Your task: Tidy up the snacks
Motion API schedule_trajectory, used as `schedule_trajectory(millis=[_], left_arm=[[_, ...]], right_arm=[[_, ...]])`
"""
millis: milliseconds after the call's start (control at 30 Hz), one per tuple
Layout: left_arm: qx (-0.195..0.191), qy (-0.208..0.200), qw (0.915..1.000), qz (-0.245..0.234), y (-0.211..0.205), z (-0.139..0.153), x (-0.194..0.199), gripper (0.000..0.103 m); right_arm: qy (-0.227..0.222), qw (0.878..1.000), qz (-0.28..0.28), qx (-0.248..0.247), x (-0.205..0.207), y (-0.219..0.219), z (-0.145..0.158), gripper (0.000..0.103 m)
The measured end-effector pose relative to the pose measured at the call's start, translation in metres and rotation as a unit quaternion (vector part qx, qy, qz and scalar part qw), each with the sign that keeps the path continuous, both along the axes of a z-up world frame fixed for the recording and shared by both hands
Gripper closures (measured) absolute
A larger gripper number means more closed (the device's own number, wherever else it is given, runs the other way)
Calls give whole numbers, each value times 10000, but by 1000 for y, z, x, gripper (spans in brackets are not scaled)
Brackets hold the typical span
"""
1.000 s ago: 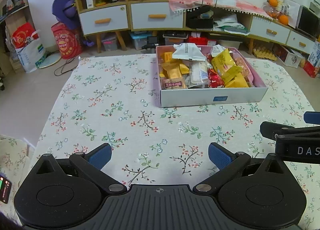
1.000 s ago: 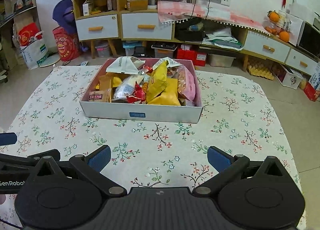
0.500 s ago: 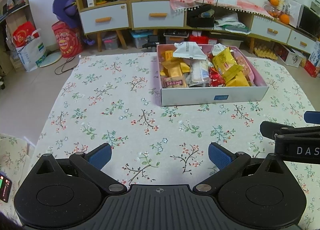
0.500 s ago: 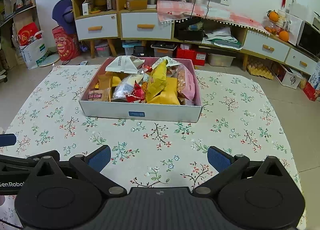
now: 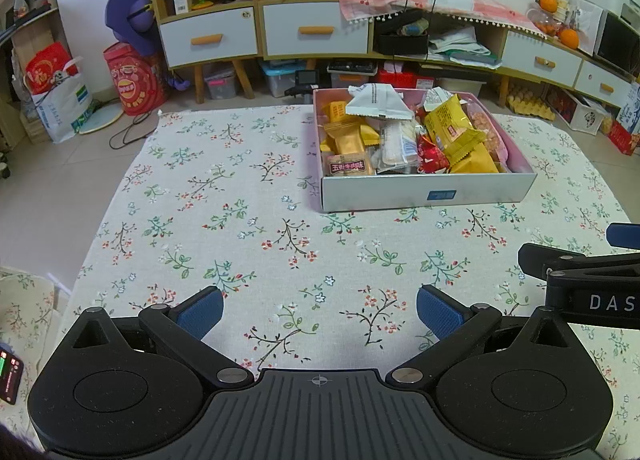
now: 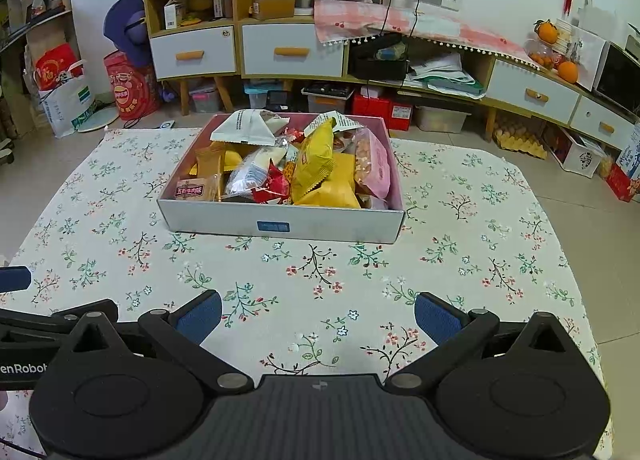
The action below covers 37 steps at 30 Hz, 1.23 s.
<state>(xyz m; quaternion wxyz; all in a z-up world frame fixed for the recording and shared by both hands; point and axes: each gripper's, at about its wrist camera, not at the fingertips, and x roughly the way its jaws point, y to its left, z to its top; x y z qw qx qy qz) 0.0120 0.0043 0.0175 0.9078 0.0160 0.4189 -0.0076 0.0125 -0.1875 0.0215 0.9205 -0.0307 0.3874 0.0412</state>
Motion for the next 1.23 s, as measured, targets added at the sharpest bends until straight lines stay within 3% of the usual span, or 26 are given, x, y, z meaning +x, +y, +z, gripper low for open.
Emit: schedule_trajectory(millis=[1233], left_arm=[[-24, 38, 10000, -25, 0, -1, 0, 0]], right_arm=[[1, 10000, -9, -67, 0, 1, -3, 25]])
